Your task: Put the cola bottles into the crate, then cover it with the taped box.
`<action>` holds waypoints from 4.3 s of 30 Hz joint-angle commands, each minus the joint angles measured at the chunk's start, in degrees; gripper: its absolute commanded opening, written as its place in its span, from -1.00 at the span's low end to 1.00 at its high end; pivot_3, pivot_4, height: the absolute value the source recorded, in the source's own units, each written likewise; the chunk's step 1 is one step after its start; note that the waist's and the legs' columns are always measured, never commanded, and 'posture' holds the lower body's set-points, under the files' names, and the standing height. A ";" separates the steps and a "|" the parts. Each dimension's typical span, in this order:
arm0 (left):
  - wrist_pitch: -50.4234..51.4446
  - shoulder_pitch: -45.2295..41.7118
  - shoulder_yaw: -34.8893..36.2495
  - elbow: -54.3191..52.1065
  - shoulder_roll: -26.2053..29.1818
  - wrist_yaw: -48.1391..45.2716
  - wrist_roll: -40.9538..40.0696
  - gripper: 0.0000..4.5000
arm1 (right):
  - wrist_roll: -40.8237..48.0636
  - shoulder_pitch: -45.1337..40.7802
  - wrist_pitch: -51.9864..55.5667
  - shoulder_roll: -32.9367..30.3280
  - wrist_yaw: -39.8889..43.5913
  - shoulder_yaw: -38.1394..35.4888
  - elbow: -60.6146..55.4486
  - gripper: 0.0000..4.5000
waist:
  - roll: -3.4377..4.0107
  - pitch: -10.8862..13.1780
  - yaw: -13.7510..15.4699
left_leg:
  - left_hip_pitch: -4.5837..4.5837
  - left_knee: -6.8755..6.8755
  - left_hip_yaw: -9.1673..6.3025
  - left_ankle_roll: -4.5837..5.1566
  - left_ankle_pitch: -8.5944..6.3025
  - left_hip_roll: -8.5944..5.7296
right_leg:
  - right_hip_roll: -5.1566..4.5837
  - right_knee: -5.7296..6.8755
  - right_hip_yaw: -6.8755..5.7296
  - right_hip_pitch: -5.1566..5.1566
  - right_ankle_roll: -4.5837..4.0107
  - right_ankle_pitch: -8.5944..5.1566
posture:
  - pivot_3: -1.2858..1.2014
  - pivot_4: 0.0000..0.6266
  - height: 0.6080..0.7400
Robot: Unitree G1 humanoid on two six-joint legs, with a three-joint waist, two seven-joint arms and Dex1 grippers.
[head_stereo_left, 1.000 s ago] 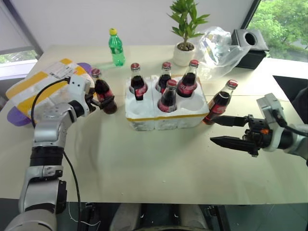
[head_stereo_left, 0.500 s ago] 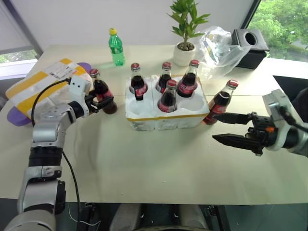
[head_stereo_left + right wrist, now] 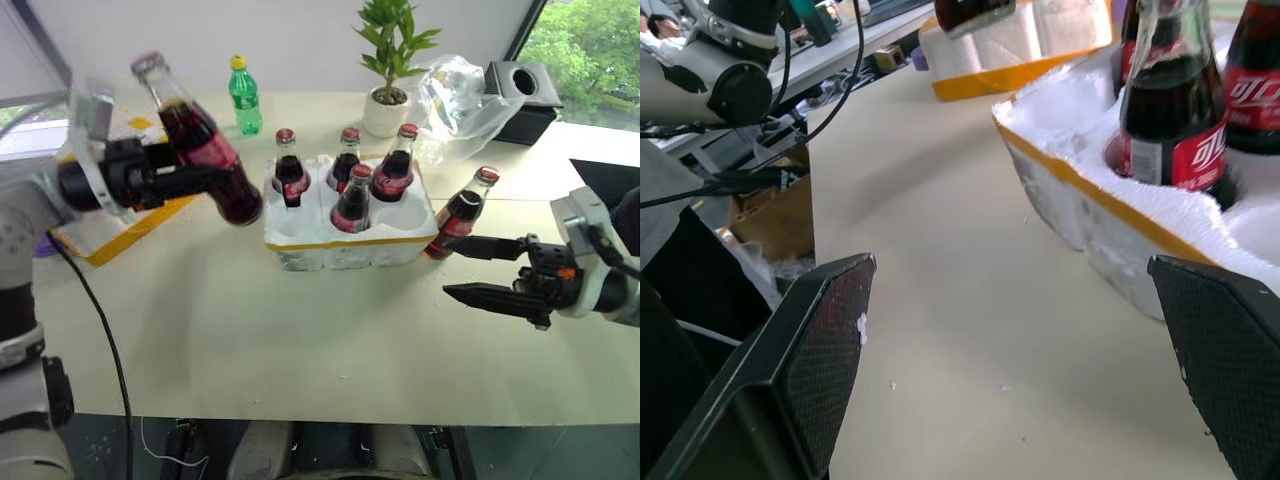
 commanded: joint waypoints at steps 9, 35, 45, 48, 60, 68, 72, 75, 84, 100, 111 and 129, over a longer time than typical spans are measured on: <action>-12.60 -4.09 -12.48 6.26 -9.81 0.05 11.57 0.22 | 5.79 -3.65 0.21 0.02 -5.30 -3.17 -3.47 1.00 | -0.03 0.03 0.01 | -0.04 -0.08 0.00 -0.01 0.01 0.02 | 0.02 -0.01 0.01 -0.08 -0.01 0.00 | 0.03 -0.52 1.00; -4.34 8.00 -0.76 -8.13 -4.24 -1.82 1.98 0.98 | -16.88 3.17 -10.15 5.66 -16.12 3.43 6.09 1.00 | -0.02 0.04 -0.54 | -0.06 -0.10 -0.01 0.01 0.00 0.02 | 0.02 0.02 0.01 -0.14 -0.02 0.00 | 0.03 -0.52 1.00; -1.00 25.68 6.97 -22.85 2.88 0.58 -4.56 0.98 | -22.26 -3.40 -12.67 14.41 -22.76 6.46 13.92 1.00 | 0.11 0.02 -1.48 | 0.18 -0.07 0.00 -0.05 0.10 0.04 | 0.05 0.04 0.04 0.12 -0.09 0.01 | 0.03 -0.52 1.00; -2.26 27.14 6.51 -23.87 2.52 1.84 -4.31 0.98 | -23.26 -5.73 -13.21 15.42 -22.33 7.54 16.10 1.00 | 0.11 0.02 -1.32 | 0.16 -0.08 -0.01 -0.06 0.10 0.04 | 0.05 0.03 0.04 0.11 -0.09 0.02 | 0.03 -0.52 1.00; -2.45 26.91 6.46 -25.01 2.06 6.67 -7.48 0.98 | -28.33 -13.55 -16.78 20.05 -20.91 12.89 25.43 1.00 | 0.13 0.03 -1.59 | 0.13 -0.14 -0.01 -0.06 0.10 0.04 | 0.07 0.04 0.04 0.02 -0.09 0.03 | 0.03 -0.52 1.00; -3.02 26.24 5.90 -24.63 2.29 7.37 -7.65 1.00 | -29.13 -14.02 -18.03 21.90 -19.91 13.20 25.76 0.44 | 0.14 0.03 -1.71 | 0.13 -0.15 0.00 -0.08 0.11 0.03 | 0.08 0.05 0.04 0.00 -0.10 0.04 | 0.03 -0.52 1.00; -3.33 26.23 5.79 -24.22 2.38 7.29 -7.62 1.00 | -28.79 -12.44 -18.67 21.61 -18.87 13.15 22.13 0.26 | 0.15 0.04 -1.71 | 0.12 -0.19 0.00 -0.08 0.11 0.04 | 0.09 0.05 0.04 -0.03 -0.10 0.04 | 0.03 -0.52 1.00; -3.48 26.31 5.68 -23.80 2.49 7.13 -7.65 1.00 | -27.16 -11.87 -18.83 21.56 -18.18 11.75 18.78 0.26 | 0.19 0.06 -1.70 | 0.11 -0.21 0.00 -0.08 0.11 0.04 | 0.08 0.05 0.04 -0.04 -0.10 0.04 | 0.03 -0.52 1.00; -3.97 26.87 5.73 -23.81 2.16 7.34 -7.60 1.00 | -19.26 -22.28 -16.93 23.75 -22.38 7.81 11.29 0.26 | 0.42 0.20 -3.19 | 0.07 -0.27 0.00 -0.11 0.13 0.05 | 0.11 0.08 0.07 -0.15 -0.10 0.05 | 0.03 -0.52 1.00; -5.02 30.29 8.74 -25.44 2.38 9.86 -8.97 1.00 | -20.34 -23.20 -12.55 22.33 -20.04 15.72 10.38 0.26 | 0.35 0.21 -2.71 | 0.06 -0.24 -0.02 -0.10 0.13 0.00 | 0.05 0.05 0.07 -0.13 -0.11 0.05 | 0.03 -0.52 1.00; -5.17 31.81 9.93 -26.00 2.74 10.82 -9.73 1.00 | -28.20 -21.62 -12.30 23.11 -17.74 22.99 16.75 0.49 | 0.35 0.21 -2.80 | 0.04 -0.30 -0.01 -0.12 0.14 0.00 | 0.06 0.05 0.07 -0.18 -0.11 0.05 | 0.03 -0.52 1.00; -10.78 50.79 27.93 -26.07 6.13 14.40 5.69 1.00 | -16.63 -20.40 -4.55 10.39 -1.87 14.63 7.78 0.97 | 0.33 0.20 -2.92 | 0.06 -0.40 -0.02 -0.09 0.11 0.05 | 0.07 -0.04 0.07 -0.15 -0.13 0.04 | 0.03 -0.52 1.00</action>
